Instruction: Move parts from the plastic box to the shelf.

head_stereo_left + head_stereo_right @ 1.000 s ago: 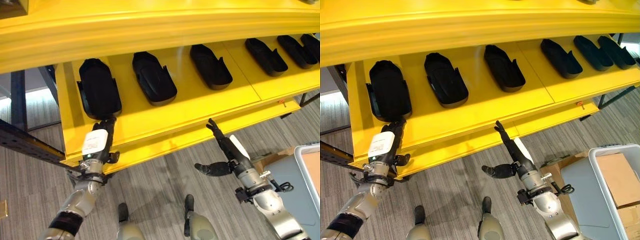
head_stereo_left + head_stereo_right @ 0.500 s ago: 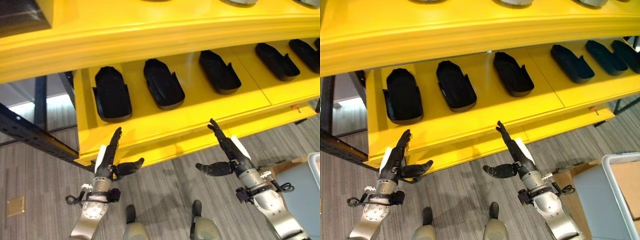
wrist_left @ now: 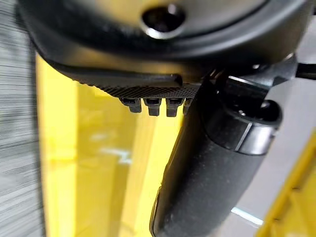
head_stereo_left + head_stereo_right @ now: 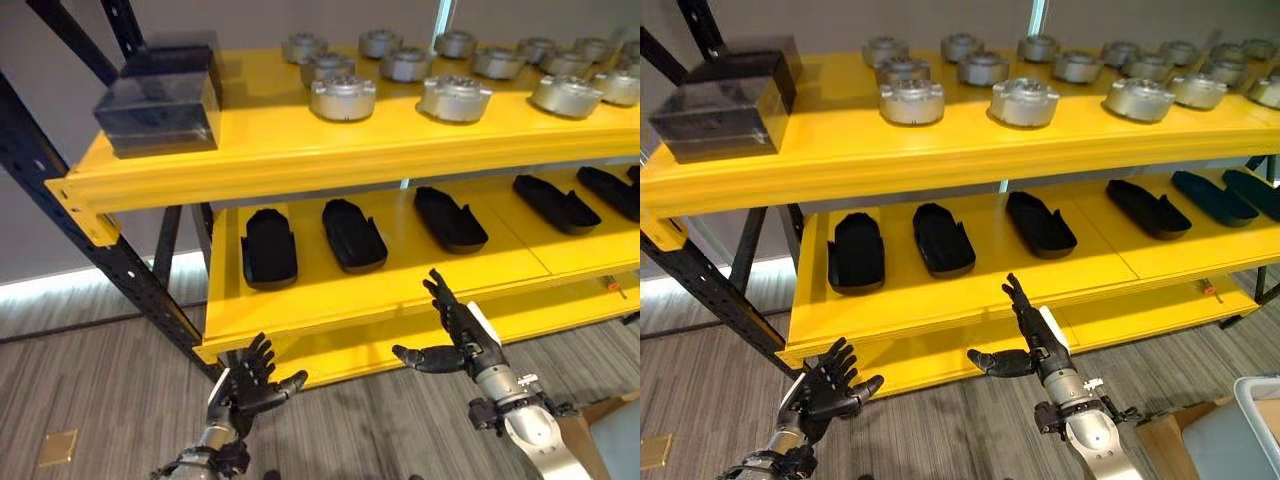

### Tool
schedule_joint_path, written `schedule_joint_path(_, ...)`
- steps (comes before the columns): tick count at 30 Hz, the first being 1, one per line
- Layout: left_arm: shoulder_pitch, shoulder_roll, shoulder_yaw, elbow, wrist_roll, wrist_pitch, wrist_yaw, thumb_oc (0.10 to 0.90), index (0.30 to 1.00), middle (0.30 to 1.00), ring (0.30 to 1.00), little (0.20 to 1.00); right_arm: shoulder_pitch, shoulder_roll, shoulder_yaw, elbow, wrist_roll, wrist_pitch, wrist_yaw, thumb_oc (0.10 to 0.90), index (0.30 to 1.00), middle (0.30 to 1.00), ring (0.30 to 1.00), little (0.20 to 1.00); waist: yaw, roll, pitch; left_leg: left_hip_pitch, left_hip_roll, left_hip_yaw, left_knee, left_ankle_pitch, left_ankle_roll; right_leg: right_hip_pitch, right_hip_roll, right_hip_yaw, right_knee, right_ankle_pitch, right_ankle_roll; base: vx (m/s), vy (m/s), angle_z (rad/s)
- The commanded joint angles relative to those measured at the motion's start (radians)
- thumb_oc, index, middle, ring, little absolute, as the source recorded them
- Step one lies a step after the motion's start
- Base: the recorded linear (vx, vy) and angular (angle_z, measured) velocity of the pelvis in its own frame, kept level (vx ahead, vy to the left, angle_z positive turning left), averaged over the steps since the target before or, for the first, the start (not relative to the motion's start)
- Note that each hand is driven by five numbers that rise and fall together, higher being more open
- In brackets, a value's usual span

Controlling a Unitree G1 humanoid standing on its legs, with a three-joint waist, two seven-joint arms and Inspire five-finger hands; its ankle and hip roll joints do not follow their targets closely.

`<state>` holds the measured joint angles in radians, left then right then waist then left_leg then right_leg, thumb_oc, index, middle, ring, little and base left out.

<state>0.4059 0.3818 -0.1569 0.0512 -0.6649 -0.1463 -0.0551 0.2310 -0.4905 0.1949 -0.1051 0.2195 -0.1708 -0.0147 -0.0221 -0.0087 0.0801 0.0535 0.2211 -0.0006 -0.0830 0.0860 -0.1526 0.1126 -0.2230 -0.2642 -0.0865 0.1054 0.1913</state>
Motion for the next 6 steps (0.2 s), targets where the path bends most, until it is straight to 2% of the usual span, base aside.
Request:
schedule_joint_path(1, -0.072, 0.021, 0.030, -0.073, -0.017, -0.112, -0.020, 0.900, 1.000, 1.000, 1.000, 1.000, -0.088, -0.012, -0.034, -0.066, 0.052, -0.094, -0.002, 0.900, 1.000, 1.000, 1.000, 1.000, 0.010, -0.039, -0.041, -0.013, -0.002, 0.009, -0.004, -0.009, 0.018, -0.040, -0.031, -0.005, 0.083, -0.048, 0.012, 0.00, 0.000, 0.00)
schedule_joint_path(6, -0.081, 0.011, 0.033, -0.069, -0.007, -0.111, -0.013, 0.900, 1.000, 1.000, 1.000, 1.000, -0.099, 0.000, -0.016, -0.054, 0.061, -0.087, 0.002, 0.900, 1.000, 1.000, 1.000, 1.000, 0.010, -0.043, -0.044, -0.003, -0.006, 0.014, -0.004, -0.013, 0.022, -0.036, -0.036, 0.001, 0.081, -0.042, 0.013, 0.00, 0.000, 0.00)
